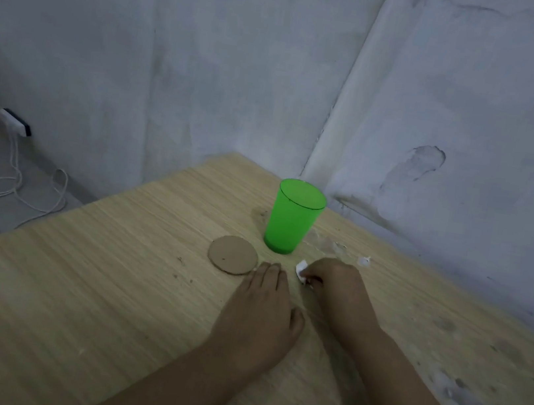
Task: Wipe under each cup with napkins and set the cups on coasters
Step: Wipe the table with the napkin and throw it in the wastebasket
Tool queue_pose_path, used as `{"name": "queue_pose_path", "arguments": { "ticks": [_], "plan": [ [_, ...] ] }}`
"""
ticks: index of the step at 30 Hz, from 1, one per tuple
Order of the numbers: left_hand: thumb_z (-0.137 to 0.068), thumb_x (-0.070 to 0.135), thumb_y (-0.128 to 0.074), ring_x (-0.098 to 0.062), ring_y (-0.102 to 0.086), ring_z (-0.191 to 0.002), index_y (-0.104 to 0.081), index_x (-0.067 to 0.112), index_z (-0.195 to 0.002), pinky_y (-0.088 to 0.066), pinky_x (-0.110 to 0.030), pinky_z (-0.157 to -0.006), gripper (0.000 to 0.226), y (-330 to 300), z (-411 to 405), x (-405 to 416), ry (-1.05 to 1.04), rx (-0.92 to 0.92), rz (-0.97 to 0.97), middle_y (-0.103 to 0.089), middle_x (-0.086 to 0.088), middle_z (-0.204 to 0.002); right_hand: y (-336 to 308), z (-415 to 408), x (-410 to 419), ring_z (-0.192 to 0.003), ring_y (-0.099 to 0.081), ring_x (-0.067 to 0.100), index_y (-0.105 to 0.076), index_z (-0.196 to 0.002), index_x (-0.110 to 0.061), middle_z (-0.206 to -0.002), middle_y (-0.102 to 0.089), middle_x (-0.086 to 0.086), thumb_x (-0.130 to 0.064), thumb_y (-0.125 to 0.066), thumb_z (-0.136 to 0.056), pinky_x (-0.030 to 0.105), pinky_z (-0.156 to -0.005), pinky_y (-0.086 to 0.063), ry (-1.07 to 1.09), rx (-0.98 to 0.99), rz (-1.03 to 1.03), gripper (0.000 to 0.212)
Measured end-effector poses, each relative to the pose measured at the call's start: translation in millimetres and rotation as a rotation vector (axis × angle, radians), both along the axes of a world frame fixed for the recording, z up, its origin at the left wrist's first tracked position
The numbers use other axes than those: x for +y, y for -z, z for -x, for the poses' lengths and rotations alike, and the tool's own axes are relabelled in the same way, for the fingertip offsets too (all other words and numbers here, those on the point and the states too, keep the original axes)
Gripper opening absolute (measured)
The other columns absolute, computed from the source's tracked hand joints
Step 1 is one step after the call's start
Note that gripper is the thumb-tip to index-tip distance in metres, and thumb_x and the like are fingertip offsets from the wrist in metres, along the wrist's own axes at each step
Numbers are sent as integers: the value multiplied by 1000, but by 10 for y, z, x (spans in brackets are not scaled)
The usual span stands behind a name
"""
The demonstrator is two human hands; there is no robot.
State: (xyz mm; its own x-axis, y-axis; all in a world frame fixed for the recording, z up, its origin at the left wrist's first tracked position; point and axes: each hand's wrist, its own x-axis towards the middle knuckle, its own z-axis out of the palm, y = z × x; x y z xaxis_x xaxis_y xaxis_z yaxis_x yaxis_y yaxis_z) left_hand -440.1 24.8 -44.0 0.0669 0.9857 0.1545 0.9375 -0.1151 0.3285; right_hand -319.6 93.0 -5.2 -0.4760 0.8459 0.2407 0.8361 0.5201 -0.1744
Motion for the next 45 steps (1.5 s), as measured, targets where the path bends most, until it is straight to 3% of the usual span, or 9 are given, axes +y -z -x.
{"name": "queue_pose_path", "arguments": {
  "ticks": [3, 7, 11, 19, 24, 29, 33, 39, 45],
  "plan": [
    [-95, 40, -28, -22, -11, -146, -12, 3, -149, -4, -32, -118, 67, 5, 3, 0, 10, 8, -5, -15, -14, -157, 8, 58, -64, -92, -62, 35, -72, -91, 1, -96, -69, 22, -8, -49, -83, 37, -82, -47, -4, 68, 26, 26],
    [-89, 44, -12, -22, -11, -146, -11, 3, -149, -4, -31, -118, 73, 12, -1, 3, 14, 20, -5, -15, -15, -157, -22, -31, -233, -88, -62, 38, -70, -88, 5, -91, -67, 26, -14, -41, -89, 40, -80, -45, -66, 25, 24, 34],
    [-90, 44, -21, -23, -11, -146, -13, 2, -149, -5, -31, -118, 73, 23, 1, 24, 8, 13, 0, -15, -15, -157, -32, -50, -21, -97, -61, 35, -67, -95, 6, -104, -65, 26, -10, -44, -90, 34, -78, -40, 92, 4, 109, 29],
    [-96, 39, -32, -22, -10, -146, -11, 3, -149, -3, -30, -118, 67, 21, 4, 11, 14, -3, -31, -15, -14, -158, -60, -19, -153, -80, -61, 38, -69, -78, 4, -82, -67, 25, -18, -35, -74, 42, -74, -46, -88, -36, 34, 41],
    [-95, 40, -32, -22, -10, -146, -13, 2, -149, -5, -31, -118, 69, 20, -4, 20, 8, 1, -17, -15, -14, -157, -57, -89, 45, -82, -61, 40, -65, -75, 8, -88, -65, 29, -2, -50, -78, 40, -72, -42, 39, -35, 52, 18],
    [-87, 45, -16, -23, -11, -146, -14, 1, -148, -6, -33, -118, 76, 19, -2, 14, 18, 22, -14, -16, -16, -157, 6, 112, 188, -60, -45, 33, -59, -60, 2, -68, -54, 27, 2, -54, -70, 35, -62, -35, 93, 4, 23, 12],
    [-78, 51, -1, -26, -14, -145, -15, 0, -148, -6, -35, -118, 88, 31, -16, -3, 18, 21, -49, -18, -18, -156, 27, 174, 84, -79, -61, 37, -70, -76, 3, -83, -67, 24, -8, -50, -74, 41, -74, -47, 9, 45, 13, 23],
    [-65, 52, 7, -24, -11, -146, -10, 1, -149, -3, -33, -118, 99, 35, -36, -18, 15, 40, -54, -14, -17, -157, -104, 37, -101, -78, -65, 32, -74, -78, -2, -82, -71, 18, -17, -44, -75, 38, -75, -51, -120, 15, 40, 33],
    [-74, 53, 2, -24, -11, -146, -7, 2, -149, -2, -34, -118, 91, 20, -21, -31, 1, 47, -52, -14, -18, -157, -25, 156, -65, -81, -62, 28, -74, -83, -7, -85, -72, 12, -18, -44, -76, 35, -75, -48, -128, 44, 15, 33]
  ]
}}
